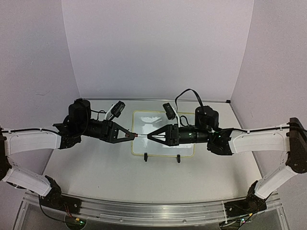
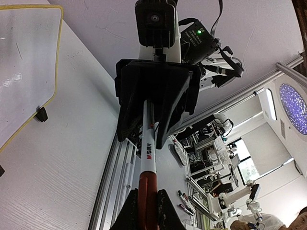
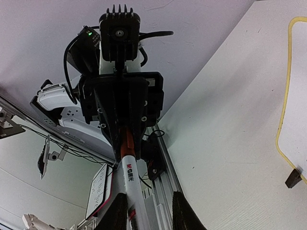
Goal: Write a sentence on the whiteboard
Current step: Open the pen cap from the whiteboard marker.
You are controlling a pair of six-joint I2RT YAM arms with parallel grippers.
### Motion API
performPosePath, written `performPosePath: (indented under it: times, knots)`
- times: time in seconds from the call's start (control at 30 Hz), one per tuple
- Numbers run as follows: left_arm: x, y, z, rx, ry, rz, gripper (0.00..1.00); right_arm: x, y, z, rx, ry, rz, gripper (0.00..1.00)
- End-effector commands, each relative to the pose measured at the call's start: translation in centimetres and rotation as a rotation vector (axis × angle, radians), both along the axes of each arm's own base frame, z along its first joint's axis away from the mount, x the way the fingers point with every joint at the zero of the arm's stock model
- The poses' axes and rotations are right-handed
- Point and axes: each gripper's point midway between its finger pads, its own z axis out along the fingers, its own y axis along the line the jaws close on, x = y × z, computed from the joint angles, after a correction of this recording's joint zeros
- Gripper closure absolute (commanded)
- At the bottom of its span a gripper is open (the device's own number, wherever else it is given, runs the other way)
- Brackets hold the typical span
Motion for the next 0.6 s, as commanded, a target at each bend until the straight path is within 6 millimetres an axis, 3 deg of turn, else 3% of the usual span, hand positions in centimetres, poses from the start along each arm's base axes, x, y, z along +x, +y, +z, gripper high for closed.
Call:
performPosePath:
  times: [0.0,0.57]
  knots:
    - [0.00,-0.18,1.67,-0.030,-0.047,-0.023,1.00,-0.42,0.30,3.37,0.095,-0.048,0.028,0.72]
    - [0.06,-0.08,1.80,-0.032,-0.053,-0.013,1.00,-0.95,0.74,3.11,0.106,-0.029,0.069,0.83]
